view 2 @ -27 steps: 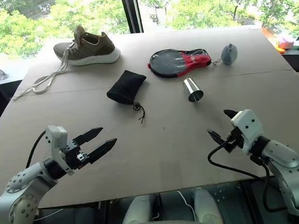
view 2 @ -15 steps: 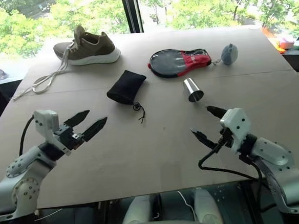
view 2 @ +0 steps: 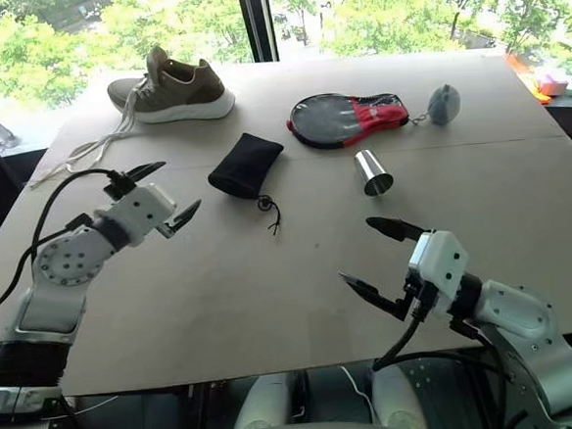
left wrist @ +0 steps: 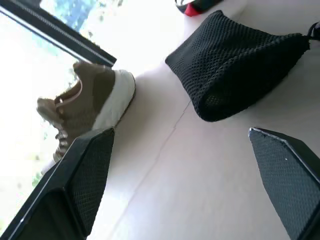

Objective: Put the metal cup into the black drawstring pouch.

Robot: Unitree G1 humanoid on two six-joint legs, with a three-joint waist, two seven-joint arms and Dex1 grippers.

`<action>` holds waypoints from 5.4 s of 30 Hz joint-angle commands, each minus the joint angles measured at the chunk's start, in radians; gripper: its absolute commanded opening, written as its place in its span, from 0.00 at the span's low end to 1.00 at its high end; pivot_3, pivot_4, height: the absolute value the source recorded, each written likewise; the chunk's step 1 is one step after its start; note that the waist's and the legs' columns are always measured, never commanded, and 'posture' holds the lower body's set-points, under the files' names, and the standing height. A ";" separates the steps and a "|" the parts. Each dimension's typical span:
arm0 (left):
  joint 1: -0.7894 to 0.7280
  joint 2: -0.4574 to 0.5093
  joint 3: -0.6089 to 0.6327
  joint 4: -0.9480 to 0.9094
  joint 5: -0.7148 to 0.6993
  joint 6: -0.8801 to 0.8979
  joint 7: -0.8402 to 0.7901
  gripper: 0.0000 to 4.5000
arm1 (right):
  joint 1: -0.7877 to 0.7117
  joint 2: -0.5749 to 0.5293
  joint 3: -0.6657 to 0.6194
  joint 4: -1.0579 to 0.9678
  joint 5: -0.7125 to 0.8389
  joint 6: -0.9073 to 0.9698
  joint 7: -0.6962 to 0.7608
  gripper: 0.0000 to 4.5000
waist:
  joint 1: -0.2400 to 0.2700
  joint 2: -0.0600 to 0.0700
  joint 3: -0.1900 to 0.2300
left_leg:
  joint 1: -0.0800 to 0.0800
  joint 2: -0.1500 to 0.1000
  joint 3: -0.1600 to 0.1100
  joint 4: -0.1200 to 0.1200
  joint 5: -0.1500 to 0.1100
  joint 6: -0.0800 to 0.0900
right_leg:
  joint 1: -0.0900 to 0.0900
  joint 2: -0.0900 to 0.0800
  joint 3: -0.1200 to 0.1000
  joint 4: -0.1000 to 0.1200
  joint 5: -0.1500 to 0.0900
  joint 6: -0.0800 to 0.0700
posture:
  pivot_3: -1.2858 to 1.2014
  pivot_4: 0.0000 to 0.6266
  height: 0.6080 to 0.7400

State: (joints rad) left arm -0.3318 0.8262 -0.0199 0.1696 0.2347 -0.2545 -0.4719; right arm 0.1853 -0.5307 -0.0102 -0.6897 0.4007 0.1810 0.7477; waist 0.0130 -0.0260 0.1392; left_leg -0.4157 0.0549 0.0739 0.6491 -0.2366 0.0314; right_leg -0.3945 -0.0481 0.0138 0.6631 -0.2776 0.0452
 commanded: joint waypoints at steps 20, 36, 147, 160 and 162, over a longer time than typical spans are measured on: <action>-0.398 -0.034 -0.286 0.432 0.459 -0.302 0.280 0.99 | 0.036 0.062 -0.011 -0.065 -0.003 -0.050 -0.112 1.00 | 0.001 -0.002 0.001 | -0.001 -0.002 0.004 0.001 0.000 0.000 | 0.000 0.001 -0.001 0.001 0.000 0.001 | 0.52 0.24 1.00; -0.524 -0.088 -0.344 0.574 0.370 -0.261 -0.007 0.04 | 0.041 0.062 -0.001 -0.062 -0.043 -0.010 -0.157 1.00 | 0.001 -0.002 0.001 | -0.001 -0.002 0.005 0.003 0.000 0.000 | 0.000 0.001 -0.001 0.002 0.000 0.001 | 0.52 0.24 1.00; -0.727 -0.516 0.128 0.063 -0.800 1.789 -0.126 0.00 | -0.584 0.344 0.343 0.665 -0.368 -0.016 -0.306 0.01 | -0.028 0.002 0.008 | -0.017 -0.005 -0.004 0.016 0.003 -0.005 | -0.017 0.001 0.001 0.018 0.000 0.001 | 0.52 0.24 1.00; -0.732 -0.574 0.223 0.007 -0.838 1.829 -0.071 0.00 | -0.658 0.371 0.413 0.793 -0.455 -0.168 -0.216 0.01 | -0.030 0.002 0.008 | -0.017 -0.005 -0.004 0.016 0.003 -0.006 | -0.017 0.001 0.002 0.019 0.000 0.001 | 0.52 0.24 1.00; -0.743 -0.574 0.227 0.019 -0.839 1.827 -0.069 0.00 | -0.674 0.361 0.405 0.817 -0.475 -0.201 -0.219 0.01 | -0.029 0.002 0.008 | -0.017 -0.005 -0.004 0.017 0.003 -0.006 | -0.017 0.001 0.002 0.019 0.000 0.001 | 0.52 0.24 1.00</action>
State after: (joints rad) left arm -1.0307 0.2641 0.1891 0.2024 -0.5781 1.5947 -0.5284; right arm -0.4631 -0.1655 0.3946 0.1283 -0.0579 0.0289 0.5174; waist -0.0165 -0.0239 0.1470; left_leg -0.4325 0.0498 0.0698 0.6663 -0.2332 0.0258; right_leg -0.4112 -0.0475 0.0155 0.6827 -0.2774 0.0465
